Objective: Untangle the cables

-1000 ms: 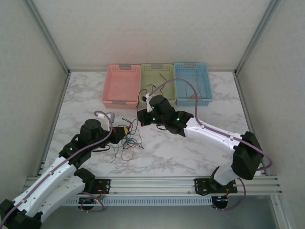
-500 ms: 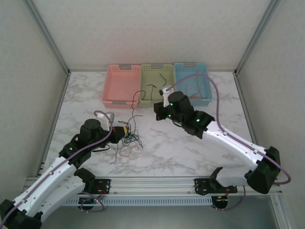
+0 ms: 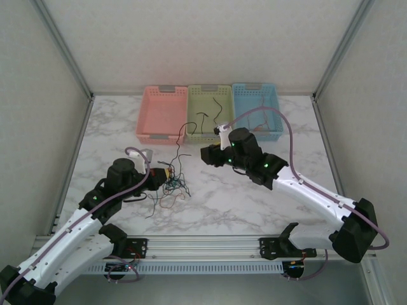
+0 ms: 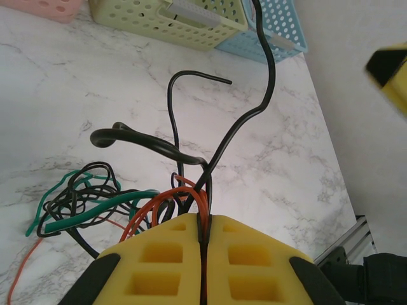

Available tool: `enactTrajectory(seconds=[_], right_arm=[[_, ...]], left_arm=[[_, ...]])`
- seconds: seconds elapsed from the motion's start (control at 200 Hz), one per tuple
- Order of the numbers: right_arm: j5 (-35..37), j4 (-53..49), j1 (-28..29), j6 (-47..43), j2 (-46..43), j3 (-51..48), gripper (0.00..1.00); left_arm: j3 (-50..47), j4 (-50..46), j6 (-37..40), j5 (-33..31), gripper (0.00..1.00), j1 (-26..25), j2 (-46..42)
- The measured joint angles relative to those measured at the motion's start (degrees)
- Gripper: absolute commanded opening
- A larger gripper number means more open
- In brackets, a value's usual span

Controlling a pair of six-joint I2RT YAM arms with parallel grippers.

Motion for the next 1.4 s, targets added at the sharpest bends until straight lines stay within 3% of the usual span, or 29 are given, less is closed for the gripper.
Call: enactTrajectory(seconds=[0.29,0.556,0.901,1.166,1.397], right_arm=[[-9.68,6.78,0.02,0.04,4.72,-6.84,0.54],[-15.91,15.93,1.6,1.18,15.63,-8.79,0.56],[-18.58,23.02,4.52,2.71,23.32,-8.22,0.49],[-19.06,25.57,4.52,3.08,22.64,-9.05,0.57],[-18.49,26.8,4.52,3.21,17.51,-11.67,0.58]], left_arm=[[1.99,1.42,-1.53,0.24,0.0,0.0,0.85],[2.36,1.79,-1.92,0.61,0.0,0.0,0.81],[2.36,1.53,-1.92,0.52,0.0,0.0,0.57],[2.34,0.92,-1.92,0.13,0.0,0.0,0.0],[2.27,0.92,-1.9,0.11,0.0,0.0,-0.02]])
